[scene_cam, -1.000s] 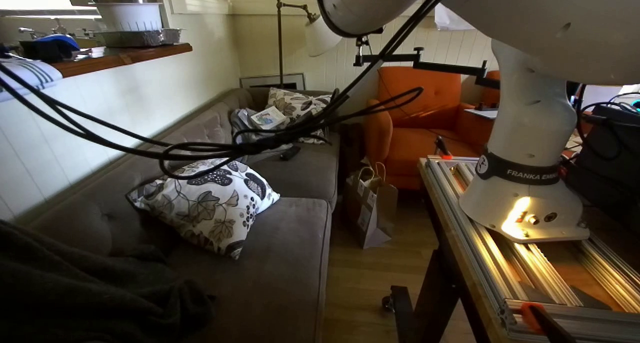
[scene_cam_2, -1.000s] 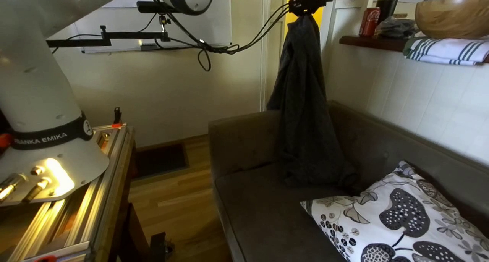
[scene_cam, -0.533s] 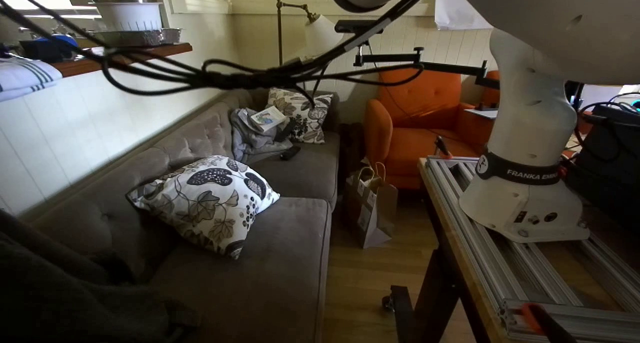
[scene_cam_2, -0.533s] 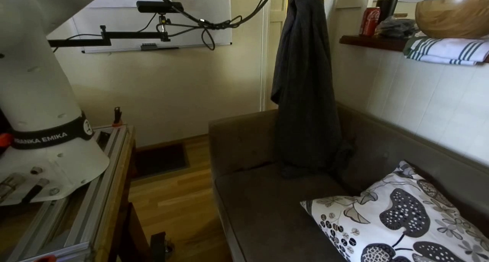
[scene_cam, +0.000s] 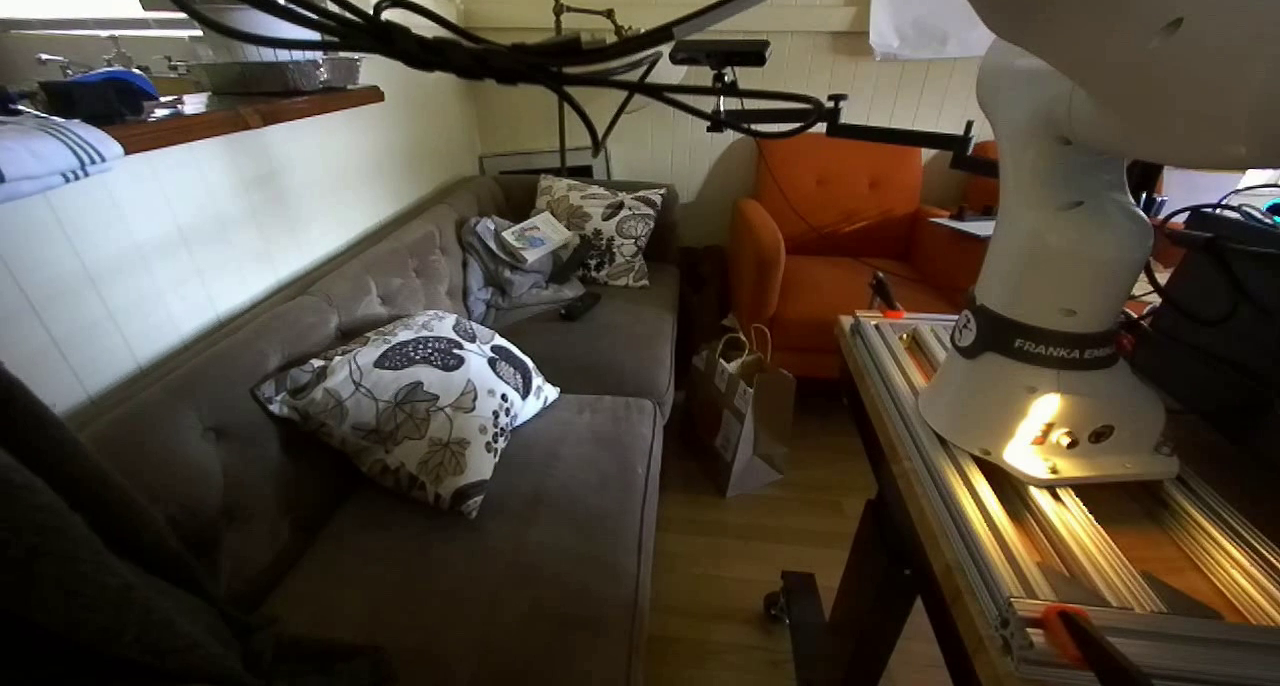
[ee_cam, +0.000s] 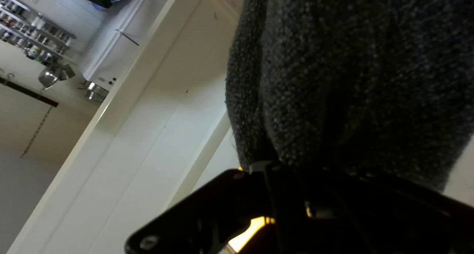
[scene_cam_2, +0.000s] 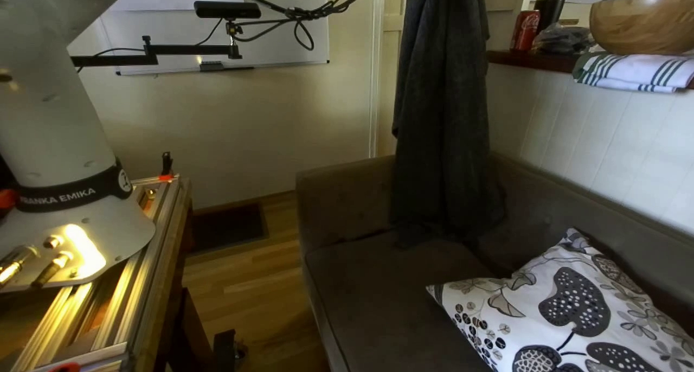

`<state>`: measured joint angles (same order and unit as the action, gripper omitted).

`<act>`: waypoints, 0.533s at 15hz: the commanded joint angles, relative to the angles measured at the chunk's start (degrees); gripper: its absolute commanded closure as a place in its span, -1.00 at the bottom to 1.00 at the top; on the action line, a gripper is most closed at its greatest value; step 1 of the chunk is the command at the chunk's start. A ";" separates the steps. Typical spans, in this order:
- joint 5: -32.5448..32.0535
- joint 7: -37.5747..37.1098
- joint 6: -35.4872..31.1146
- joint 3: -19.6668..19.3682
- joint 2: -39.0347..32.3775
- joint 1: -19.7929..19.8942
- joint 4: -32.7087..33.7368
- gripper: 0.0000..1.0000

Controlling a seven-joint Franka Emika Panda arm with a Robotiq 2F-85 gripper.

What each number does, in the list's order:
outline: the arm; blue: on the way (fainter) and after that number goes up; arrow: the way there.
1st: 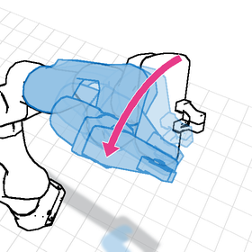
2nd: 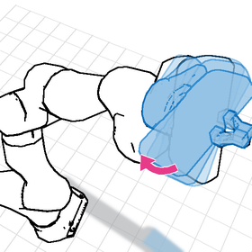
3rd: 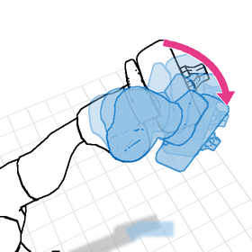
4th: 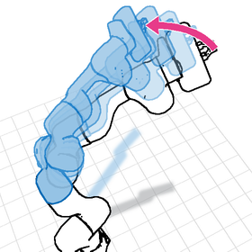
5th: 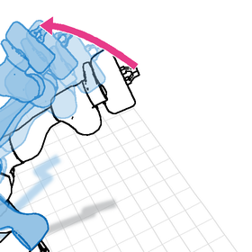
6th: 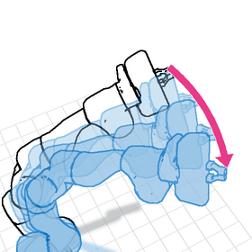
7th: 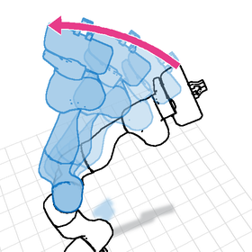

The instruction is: Put the towel on top of the pillow

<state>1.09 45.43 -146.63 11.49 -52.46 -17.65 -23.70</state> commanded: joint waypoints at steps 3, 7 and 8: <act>-4.17 -8.07 -3.80 -6.46 -0.36 0.29 -0.66 0.94; -5.60 -14.85 -1.44 -11.41 -0.32 7.04 -0.99 0.94; -6.33 -16.57 -1.31 -12.90 -0.40 8.57 -1.00 0.94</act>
<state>-2.06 34.03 -147.45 1.58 -53.87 -13.04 -24.05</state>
